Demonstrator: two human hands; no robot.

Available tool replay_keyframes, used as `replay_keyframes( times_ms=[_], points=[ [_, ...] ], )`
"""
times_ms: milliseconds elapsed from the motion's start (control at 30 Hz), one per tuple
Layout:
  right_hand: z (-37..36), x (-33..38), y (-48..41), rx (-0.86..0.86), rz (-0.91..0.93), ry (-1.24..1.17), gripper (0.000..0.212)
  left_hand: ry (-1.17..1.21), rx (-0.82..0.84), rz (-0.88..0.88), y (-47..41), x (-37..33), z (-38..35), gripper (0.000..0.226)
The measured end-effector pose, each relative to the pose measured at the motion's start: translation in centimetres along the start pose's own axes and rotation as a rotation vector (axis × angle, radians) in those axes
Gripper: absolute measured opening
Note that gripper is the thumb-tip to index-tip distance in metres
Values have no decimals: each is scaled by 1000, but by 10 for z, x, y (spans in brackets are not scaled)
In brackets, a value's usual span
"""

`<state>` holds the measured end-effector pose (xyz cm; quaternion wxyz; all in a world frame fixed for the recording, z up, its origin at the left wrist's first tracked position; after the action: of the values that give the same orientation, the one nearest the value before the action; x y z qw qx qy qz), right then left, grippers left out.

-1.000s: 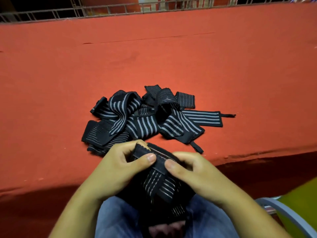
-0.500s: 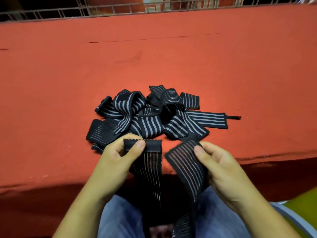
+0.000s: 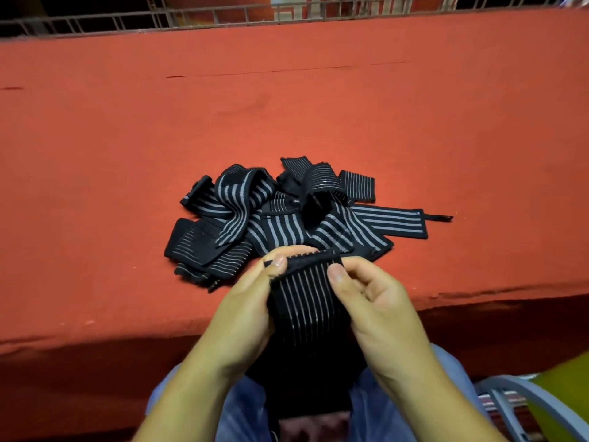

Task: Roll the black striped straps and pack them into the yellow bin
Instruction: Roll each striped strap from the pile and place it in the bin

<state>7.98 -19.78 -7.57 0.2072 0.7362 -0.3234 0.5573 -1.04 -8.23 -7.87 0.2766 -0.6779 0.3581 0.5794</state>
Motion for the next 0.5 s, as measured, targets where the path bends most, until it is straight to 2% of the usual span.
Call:
replay_keyframes(
  times_ms=[100, 500],
  points=[
    [0, -2, 1, -41, 2, -24, 22, 61, 38, 4, 1, 5, -4, 40],
    [7, 1, 4, -125, 30, -38, 22, 59, 189, -52, 9, -5, -22, 43]
  ],
)
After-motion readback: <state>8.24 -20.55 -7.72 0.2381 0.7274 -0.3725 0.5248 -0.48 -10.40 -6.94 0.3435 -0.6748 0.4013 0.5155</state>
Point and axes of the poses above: each hand's wrist, its own y-axis away from the middle knuckle, its own z-axis out of the back of the hand, x = y × z, the point moved 10 cm from there along -y, towards the middle knuckle, and after that the axes turned 1 degree about -y, right-handed, at the moved point
